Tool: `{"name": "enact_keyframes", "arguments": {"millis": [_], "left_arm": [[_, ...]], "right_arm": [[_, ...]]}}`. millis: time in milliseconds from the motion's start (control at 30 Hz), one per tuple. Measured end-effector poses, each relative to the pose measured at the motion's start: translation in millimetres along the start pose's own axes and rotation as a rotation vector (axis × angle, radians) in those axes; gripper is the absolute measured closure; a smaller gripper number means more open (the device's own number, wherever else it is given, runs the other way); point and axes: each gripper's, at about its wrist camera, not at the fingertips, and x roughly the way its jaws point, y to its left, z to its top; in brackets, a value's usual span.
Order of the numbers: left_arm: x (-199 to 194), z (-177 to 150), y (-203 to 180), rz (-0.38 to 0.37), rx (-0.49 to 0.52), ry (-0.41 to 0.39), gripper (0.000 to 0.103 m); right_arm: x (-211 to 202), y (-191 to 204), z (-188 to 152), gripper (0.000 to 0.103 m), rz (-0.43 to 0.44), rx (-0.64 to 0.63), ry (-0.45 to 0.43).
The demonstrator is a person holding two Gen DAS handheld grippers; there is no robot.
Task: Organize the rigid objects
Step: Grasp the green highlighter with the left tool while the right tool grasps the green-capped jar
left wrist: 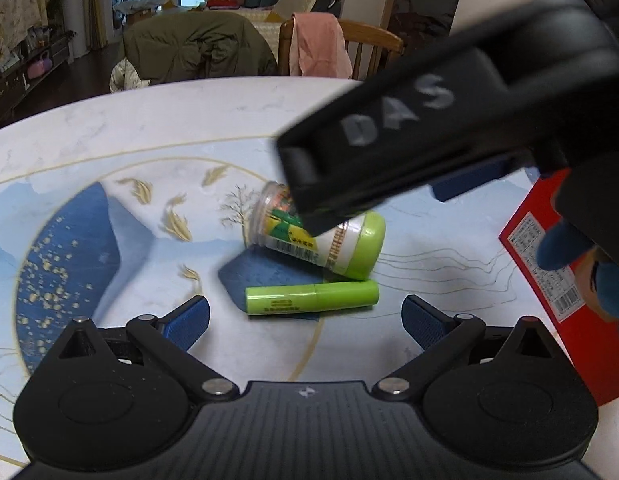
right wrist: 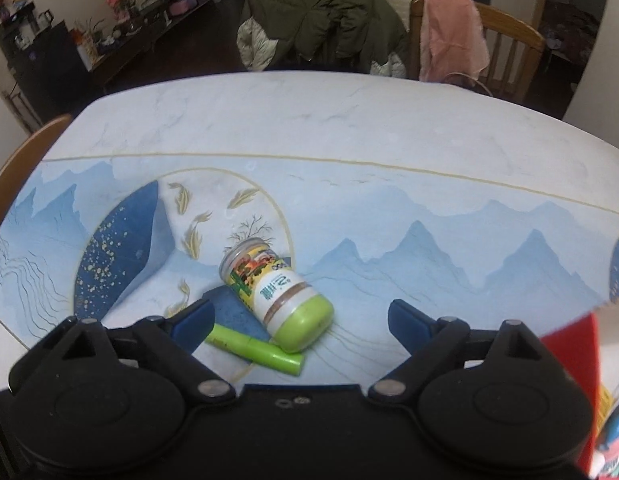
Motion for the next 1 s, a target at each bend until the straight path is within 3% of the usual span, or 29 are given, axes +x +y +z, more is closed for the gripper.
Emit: {"name": "enact_keyframes", "arguments": {"millis": [600,733,867,1000], "left_arm": [[23.6,-2.0,-16.5,0.053,0.037,-0.022,0.001],[21.3,-4.8,-18.9,0.061,0.039,-0.028,0.002],[19.5,-6.5,-20.5,0.07,0.047,-0.035,0.007],[19.4,-3.5,-18.1,0.083,0.044,-0.038,0.019]], "right_arm": [[47.9,5.2,19.4,0.026,0.056,-0.108,0.091],[53.0,6.4,19.3,0.035,0.074,-0.108,0.101],[56.1,8.4,17.3,0.041,0.071,-0.118,0.108],[54.6,8.1,16.2,0.043,0.064,-0.108,0.104]]}}
